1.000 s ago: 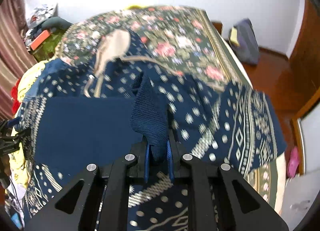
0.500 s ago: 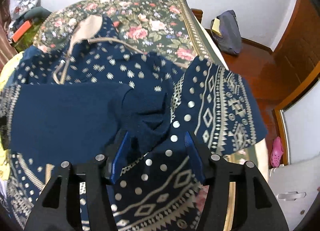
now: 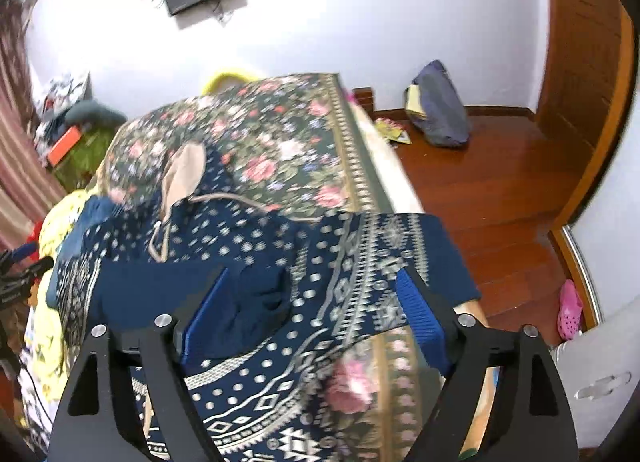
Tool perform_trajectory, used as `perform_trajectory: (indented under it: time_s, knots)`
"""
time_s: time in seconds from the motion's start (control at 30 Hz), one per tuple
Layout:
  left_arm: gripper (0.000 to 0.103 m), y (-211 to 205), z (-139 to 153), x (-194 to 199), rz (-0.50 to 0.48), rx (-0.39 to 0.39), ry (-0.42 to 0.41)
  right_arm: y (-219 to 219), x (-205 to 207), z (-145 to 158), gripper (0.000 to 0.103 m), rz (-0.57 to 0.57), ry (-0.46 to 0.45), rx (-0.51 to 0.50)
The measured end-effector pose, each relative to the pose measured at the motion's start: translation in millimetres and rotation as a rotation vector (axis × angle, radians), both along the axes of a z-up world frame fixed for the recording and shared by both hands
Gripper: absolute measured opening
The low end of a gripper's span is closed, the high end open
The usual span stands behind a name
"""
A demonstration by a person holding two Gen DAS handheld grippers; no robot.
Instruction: Fold large clothes
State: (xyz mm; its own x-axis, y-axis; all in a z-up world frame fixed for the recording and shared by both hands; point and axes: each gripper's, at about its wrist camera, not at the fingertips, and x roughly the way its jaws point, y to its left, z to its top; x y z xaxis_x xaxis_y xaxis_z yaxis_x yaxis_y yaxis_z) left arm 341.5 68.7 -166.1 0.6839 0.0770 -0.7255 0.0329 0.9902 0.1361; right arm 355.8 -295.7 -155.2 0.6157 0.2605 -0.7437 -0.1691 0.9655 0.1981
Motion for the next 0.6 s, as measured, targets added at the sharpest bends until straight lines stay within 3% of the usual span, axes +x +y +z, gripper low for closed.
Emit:
perform_trajectory:
  time_s: [0.2, 0.37, 0.6]
  knots:
    - [0.090, -53, -36, 18, -0.097, 0.008, 0.061, -40, 11, -42, 0.082, -0.095, 0.122, 0.071]
    - [0.090, -83, -76, 31, -0.144, -0.009, 0.145, -65, 29, -93, 0.082, -0.167, 0.277, 0.157]
    - [0.089, -98, -109, 44, -0.168, -0.011, 0.203, -81, 52, -130, 0.082, -0.227, 0.343, 0.252]
